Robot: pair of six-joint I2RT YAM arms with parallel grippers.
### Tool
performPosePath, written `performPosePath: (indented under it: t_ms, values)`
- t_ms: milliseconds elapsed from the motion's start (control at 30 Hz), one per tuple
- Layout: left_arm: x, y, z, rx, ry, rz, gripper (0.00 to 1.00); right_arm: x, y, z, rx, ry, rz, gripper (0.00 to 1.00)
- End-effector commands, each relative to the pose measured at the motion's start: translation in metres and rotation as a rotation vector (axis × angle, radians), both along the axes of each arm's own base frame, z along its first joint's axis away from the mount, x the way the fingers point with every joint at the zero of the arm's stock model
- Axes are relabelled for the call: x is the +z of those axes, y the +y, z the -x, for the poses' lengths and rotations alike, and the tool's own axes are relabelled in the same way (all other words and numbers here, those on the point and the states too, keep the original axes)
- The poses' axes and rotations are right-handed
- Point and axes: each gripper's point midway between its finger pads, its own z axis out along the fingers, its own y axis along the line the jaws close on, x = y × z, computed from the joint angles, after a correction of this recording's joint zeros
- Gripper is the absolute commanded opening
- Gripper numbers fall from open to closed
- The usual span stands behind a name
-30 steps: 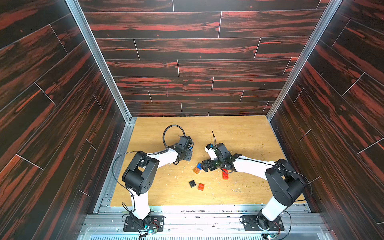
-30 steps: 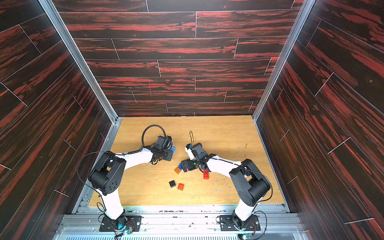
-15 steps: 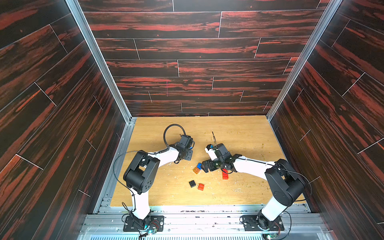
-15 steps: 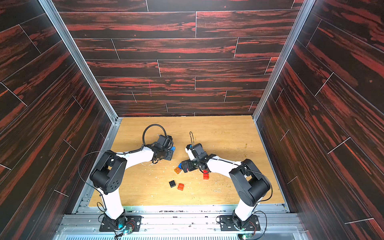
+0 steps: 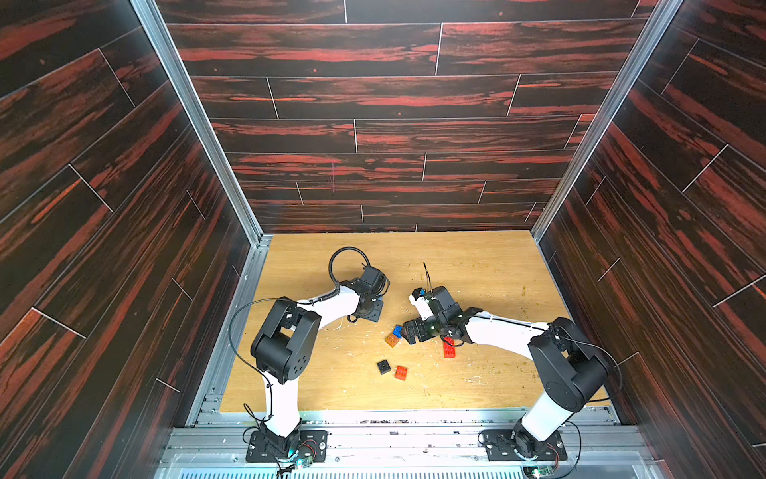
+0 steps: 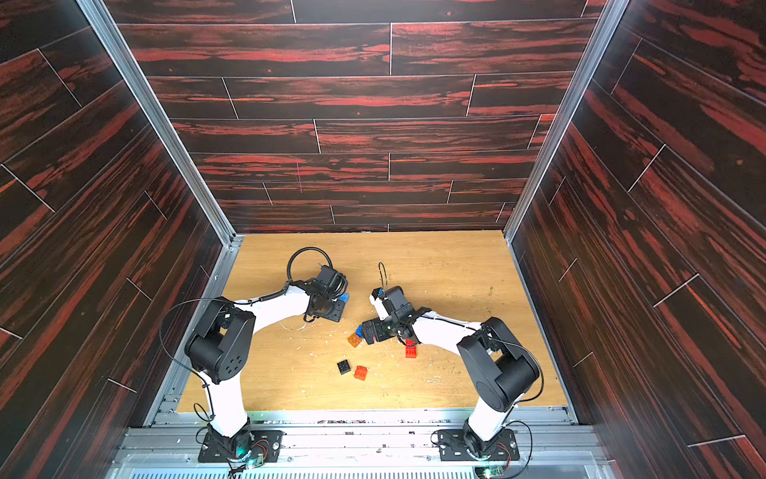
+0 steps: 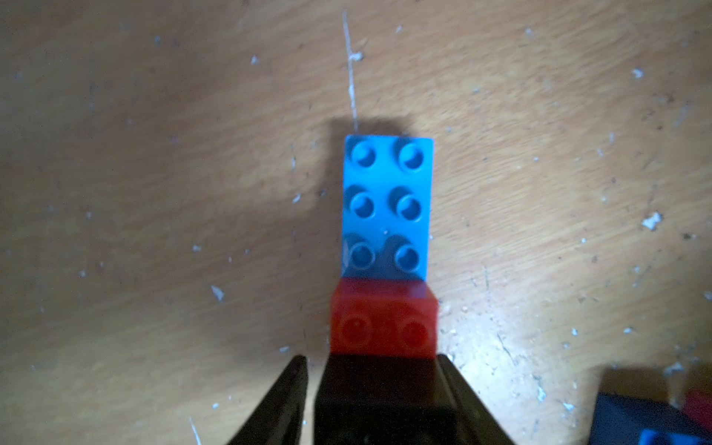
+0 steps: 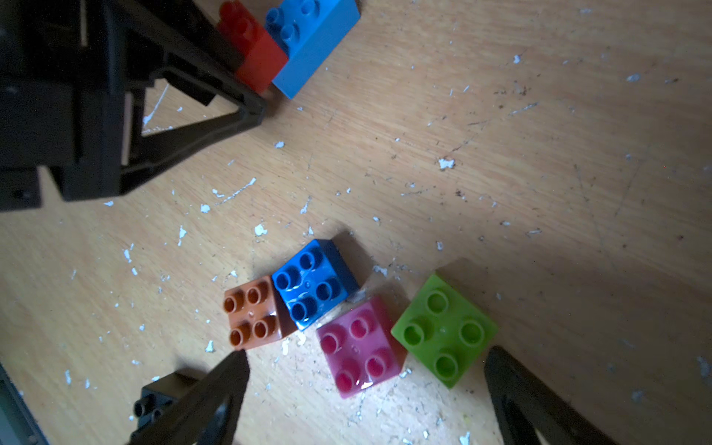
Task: Assemble the letter v with lego
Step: Assemble the lego brick with the lego brick.
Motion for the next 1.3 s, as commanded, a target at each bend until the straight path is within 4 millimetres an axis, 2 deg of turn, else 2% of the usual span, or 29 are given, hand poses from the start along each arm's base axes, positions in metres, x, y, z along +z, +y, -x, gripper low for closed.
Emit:
performPosePath:
  t_ms: [0, 333, 533, 767, 1033, 1133, 1267]
  values:
    - [0.003, 0.006, 0.001, 0.014, 0.010, -0.034, 0.57, 0.004, 0.000, 0.001, -0.004, 0.003, -0.013, 0.98]
    - [0.013, 0.021, -0.019, 0.087, -0.048, -0.095, 0.59, 0.002, -0.001, 0.003, 0.000, 0.009, -0.005, 0.98]
    - [0.016, 0.036, -0.035, 0.146, -0.064, -0.123, 0.59, 0.011, -0.011, 0.005, -0.021, -0.034, 0.002, 0.98]
    - [0.013, 0.056, -0.051, 0.184, -0.061, -0.147, 0.59, 0.011, -0.006, 0.017, 0.029, -0.024, 0.023, 0.98]
    - [0.028, 0.078, -0.063, 0.226, -0.099, -0.153, 0.59, 0.011, -0.003, 0.029, 0.034, -0.027, 0.039, 0.98]
    - [0.033, 0.077, -0.061, 0.232, -0.099, -0.121, 0.59, 0.013, -0.001, 0.039, 0.043, -0.033, 0.047, 0.98]
    - [0.048, 0.070, -0.041, 0.263, -0.152, 0.011, 0.60, 0.017, -0.001, 0.059, 0.068, -0.047, 0.059, 0.94]
